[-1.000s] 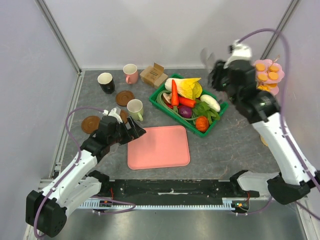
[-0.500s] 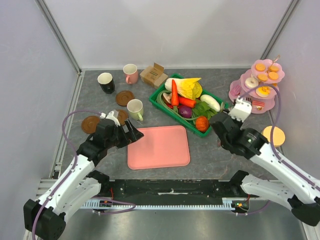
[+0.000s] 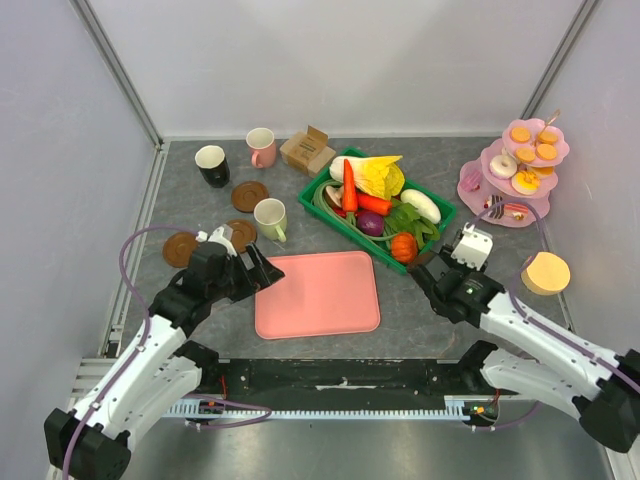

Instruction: Serve the afternoon tea

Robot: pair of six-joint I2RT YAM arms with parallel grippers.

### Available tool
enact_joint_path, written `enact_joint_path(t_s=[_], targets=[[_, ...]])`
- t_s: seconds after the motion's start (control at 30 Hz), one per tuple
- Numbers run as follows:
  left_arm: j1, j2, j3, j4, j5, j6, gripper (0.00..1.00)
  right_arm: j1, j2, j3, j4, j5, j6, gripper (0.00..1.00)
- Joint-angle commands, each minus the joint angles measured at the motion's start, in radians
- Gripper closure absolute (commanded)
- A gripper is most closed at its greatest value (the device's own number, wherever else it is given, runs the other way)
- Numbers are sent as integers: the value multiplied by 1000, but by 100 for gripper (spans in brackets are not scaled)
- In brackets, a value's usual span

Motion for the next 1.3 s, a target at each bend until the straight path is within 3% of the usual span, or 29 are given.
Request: enact_joint_path(t_s=[0.0, 0.37, 0.57, 0.77, 0.93, 1.1, 1.27], targets=[[-3, -19, 17, -10, 2, -42, 4, -39, 88, -38, 130, 6, -13, 41], [-3, -5, 33, -15, -12, -49, 4, -122, 128, -162, 385, -154, -107, 29], [-1, 12, 46, -15, -24, -54, 4, -134, 122, -159, 383, -201, -133, 2], [-1, 29, 74, -15, -53, -57, 4, -135, 70, -144, 379, -219, -147, 2], [-3, 81, 128, -1, -72, -52, 4, -134, -10, -58, 354, -236, -251, 2], [-3, 188, 168, 71, -64, -49, 4, -134, -114, -27, 373, -261, -369, 2], [-10, 331, 250, 108, -111, -46, 4, -134, -258, -98, 489, -293, -438, 2]])
